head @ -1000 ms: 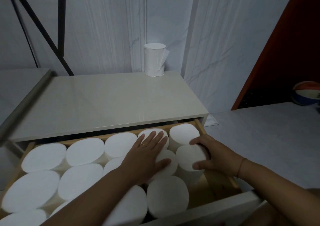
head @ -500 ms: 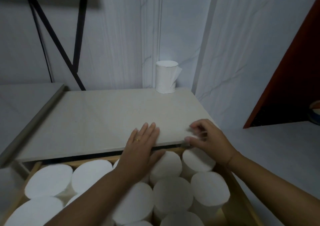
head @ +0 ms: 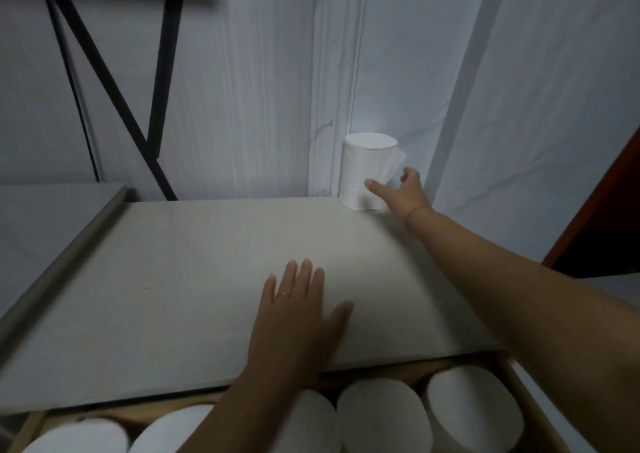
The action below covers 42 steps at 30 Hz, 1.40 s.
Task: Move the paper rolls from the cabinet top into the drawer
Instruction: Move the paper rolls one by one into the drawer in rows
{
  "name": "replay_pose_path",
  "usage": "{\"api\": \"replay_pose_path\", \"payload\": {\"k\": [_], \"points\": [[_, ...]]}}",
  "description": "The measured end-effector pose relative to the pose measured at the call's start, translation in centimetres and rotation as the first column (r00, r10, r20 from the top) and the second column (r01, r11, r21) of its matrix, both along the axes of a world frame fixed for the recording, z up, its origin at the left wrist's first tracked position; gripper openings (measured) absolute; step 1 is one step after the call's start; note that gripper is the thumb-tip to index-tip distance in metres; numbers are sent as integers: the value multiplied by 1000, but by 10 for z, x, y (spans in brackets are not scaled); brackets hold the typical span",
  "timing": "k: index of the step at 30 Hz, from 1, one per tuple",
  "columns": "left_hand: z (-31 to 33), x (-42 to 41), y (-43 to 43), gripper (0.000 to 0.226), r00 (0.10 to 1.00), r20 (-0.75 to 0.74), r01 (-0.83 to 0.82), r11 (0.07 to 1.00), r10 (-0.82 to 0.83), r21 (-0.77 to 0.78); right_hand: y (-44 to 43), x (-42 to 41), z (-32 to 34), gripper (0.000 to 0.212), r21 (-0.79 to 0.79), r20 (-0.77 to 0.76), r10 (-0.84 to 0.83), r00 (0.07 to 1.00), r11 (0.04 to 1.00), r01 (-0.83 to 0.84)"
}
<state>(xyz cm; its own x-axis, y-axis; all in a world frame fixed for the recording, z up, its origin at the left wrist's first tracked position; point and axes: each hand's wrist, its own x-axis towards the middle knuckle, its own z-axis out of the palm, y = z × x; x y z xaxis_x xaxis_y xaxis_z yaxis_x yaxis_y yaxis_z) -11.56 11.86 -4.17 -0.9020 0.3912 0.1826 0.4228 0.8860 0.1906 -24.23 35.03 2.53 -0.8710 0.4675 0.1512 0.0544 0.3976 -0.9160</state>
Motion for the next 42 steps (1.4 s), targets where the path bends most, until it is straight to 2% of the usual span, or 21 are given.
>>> {"api": "replay_pose_path", "payload": {"k": [7,10,13,16,18,22,25,32,37,42], "points": [[-3,2,1,92,999,-45,10,1000,-10,12,-19,-54,18,125,40,-178,-62,982,997,71],[-3,2,1,91,999,-49,12,999,-10,34,-30,-65,15,125,76,-199,-183,963,977,202],[-3,2,1,90,999,-40,14,999,-13,42,-35,-69,13,110,111,-222,-265,938,949,294],[-4,3,1,89,999,-39,14,999,-13,38,-39,-66,14,89,110,-254,-269,929,946,305],[-3,3,1,88,999,-44,10,999,-8,35,-39,-58,14,84,127,-265,-248,932,949,289],[-3,3,1,86,999,-42,-2,1000,2,3,-40,-23,11,82,143,-282,-158,946,968,204],[-3,1,1,76,999,-38,-15,1000,15,-18,-40,17,8,82,167,-319,-91,943,974,150],[7,6,1,66,1000,10,-20,998,20,-54,-47,118,2,79,182,-381,-4,925,980,79],[15,22,-2,57,997,73,-11,999,7,47,-54,172,2,79,187,-382,0,924,979,77],[6,59,-2,50,993,77,83,992,-90,94,-58,216,0,81,204,-390,-6,921,975,93]]}}
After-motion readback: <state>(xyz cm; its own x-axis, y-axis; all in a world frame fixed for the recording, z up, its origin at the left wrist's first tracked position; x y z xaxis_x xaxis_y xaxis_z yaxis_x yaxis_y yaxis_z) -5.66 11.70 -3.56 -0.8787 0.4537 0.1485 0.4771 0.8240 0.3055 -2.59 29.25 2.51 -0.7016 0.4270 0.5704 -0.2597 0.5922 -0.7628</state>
